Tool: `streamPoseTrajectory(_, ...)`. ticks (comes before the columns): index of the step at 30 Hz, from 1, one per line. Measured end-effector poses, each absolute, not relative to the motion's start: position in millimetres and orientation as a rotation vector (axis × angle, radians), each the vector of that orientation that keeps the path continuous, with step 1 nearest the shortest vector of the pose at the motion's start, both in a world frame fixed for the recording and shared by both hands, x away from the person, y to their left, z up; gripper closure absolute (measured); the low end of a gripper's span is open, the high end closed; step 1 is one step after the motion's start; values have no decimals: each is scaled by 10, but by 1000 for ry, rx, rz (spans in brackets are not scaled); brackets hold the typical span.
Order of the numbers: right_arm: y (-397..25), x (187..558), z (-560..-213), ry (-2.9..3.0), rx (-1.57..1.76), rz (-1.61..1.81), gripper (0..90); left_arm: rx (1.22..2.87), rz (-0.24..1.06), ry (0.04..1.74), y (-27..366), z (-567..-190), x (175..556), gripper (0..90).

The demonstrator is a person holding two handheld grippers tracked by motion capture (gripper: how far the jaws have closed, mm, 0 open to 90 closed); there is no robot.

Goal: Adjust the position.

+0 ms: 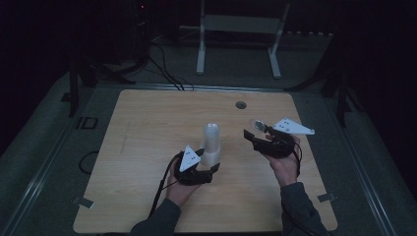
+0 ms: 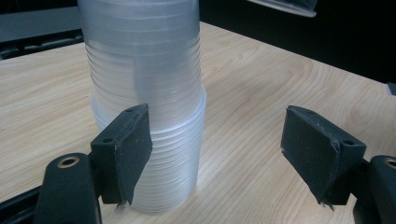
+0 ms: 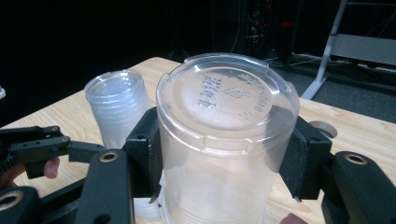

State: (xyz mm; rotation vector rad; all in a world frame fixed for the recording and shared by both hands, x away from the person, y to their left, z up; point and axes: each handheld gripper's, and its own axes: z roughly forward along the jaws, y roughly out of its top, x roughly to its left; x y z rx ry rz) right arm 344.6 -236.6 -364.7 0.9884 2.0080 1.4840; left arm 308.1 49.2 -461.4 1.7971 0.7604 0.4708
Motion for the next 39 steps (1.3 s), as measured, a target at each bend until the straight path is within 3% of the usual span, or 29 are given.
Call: streamPoseTrajectory(39, -2503, 3365, -3840, 2023, 1045, 1472, 410, 1830, 394, 620, 24, -4509, 3042, 274)
